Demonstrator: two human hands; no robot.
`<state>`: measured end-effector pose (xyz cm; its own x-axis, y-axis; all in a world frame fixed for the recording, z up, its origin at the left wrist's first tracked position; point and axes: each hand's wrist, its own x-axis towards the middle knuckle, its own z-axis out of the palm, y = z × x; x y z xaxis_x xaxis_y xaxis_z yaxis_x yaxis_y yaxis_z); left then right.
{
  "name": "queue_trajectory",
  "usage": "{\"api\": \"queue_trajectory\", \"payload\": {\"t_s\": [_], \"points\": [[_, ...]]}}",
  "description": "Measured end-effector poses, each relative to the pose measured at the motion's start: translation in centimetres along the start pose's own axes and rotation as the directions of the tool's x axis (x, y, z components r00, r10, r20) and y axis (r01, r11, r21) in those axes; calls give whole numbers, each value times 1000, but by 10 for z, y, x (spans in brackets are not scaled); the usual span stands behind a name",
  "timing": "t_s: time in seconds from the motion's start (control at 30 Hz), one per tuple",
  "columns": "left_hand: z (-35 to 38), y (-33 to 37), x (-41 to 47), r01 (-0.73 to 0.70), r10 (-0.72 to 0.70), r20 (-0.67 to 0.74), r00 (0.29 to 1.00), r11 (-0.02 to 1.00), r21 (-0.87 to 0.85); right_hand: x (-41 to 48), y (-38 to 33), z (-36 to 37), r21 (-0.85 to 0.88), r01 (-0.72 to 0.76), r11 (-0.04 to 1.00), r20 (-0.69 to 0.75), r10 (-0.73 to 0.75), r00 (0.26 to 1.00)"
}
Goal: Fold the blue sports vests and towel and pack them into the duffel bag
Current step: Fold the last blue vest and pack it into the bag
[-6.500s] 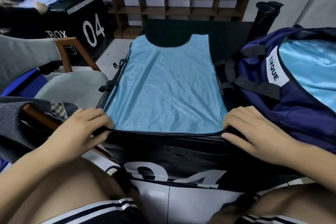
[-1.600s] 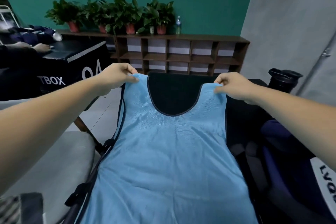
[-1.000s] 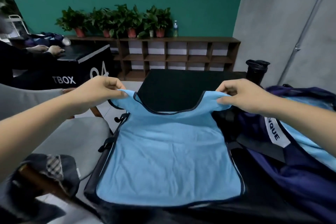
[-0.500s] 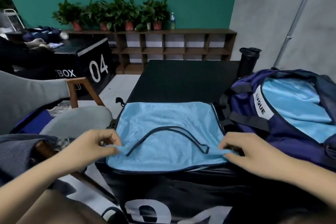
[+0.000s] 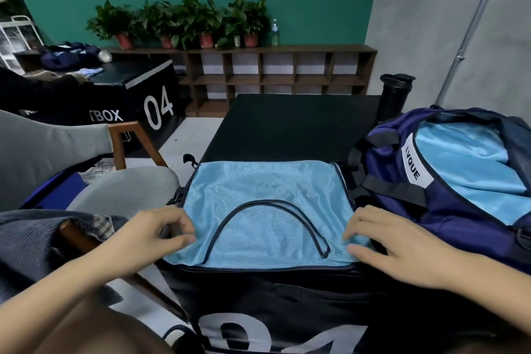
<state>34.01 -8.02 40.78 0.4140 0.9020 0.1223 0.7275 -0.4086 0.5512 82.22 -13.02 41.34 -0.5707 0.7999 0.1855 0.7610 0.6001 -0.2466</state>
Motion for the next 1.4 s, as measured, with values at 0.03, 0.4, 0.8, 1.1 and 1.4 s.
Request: {"api": "queue_trajectory", "payload": {"t_s": [0.03, 0.4, 0.8, 1.1, 1.4], "points": [[-1, -2, 6, 16, -16, -23, 1000, 1000, 5, 3, 2, -2, 3, -4, 1000, -1, 4, 1000], [6, -40, 78, 414, -378, -211, 902, 895, 167, 15, 40, 10, -392, -14, 920, 73, 47, 996], [0, -58, 148, 500, -479, -146, 866, 822, 270, 38, 33, 22, -470, 197, 861, 136, -150, 979], [9, -49, 248, 443, -401, -191, 896, 838, 318, 73, -13, 52, -314, 331, 890, 85, -320, 943], [35, -50, 346, 331, -260, -215, 941, 832, 444, 93, 5, 26, -240, 183, 953, 147, -151, 978]]}}
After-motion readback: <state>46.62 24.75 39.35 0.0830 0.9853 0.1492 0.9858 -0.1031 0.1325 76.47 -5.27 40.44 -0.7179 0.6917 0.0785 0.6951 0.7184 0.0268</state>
